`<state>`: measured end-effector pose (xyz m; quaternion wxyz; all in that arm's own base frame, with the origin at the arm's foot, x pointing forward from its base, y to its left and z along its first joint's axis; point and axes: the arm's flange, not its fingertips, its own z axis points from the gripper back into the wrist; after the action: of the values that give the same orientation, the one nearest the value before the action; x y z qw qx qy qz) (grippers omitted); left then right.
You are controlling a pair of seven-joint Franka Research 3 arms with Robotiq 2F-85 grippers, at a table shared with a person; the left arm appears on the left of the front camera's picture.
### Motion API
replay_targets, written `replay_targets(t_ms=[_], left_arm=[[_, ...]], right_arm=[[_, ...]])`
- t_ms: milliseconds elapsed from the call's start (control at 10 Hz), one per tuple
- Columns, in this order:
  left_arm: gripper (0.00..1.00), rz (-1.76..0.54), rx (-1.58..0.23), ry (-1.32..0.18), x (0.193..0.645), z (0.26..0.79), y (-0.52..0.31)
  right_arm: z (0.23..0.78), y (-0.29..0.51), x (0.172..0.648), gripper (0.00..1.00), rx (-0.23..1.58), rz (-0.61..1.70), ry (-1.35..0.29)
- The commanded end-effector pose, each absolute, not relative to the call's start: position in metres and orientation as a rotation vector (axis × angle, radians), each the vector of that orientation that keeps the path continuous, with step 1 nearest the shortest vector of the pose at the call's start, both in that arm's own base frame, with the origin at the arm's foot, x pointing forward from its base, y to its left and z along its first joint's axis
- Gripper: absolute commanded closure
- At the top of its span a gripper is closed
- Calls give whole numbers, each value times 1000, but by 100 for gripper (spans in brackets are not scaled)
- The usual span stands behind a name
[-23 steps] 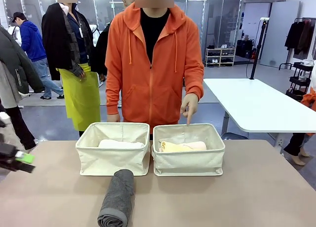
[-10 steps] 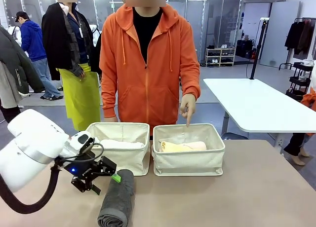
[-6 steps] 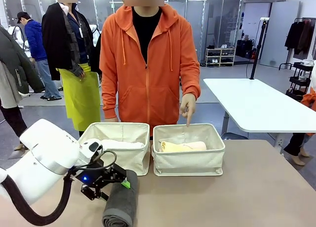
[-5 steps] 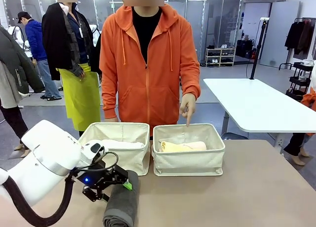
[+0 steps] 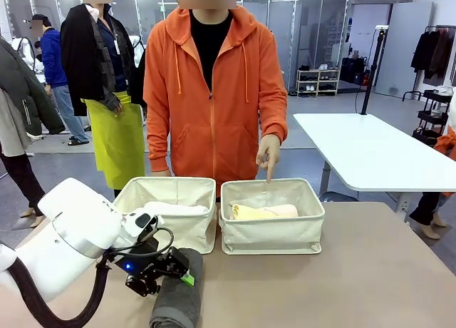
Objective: Divide the towels into two baskets.
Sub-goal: Pick up one hotel-folded towel from the bottom of the table and place it in the Fabric basket indicated by the person.
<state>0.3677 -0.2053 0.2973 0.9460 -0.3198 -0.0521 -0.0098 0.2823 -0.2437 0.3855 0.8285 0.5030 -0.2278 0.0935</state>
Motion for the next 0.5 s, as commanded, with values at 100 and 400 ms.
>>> replay_targets(t_ms=[100, 400], left_arm=[[58, -37, -665, -103, 338, 290, -190], [66, 9, -614, -115, 327, 323, -199]], right_arm=[[390, -245, 281, 0, 1080, 191, -493], [390, -245, 281, 0, 1080, 191, -493]])
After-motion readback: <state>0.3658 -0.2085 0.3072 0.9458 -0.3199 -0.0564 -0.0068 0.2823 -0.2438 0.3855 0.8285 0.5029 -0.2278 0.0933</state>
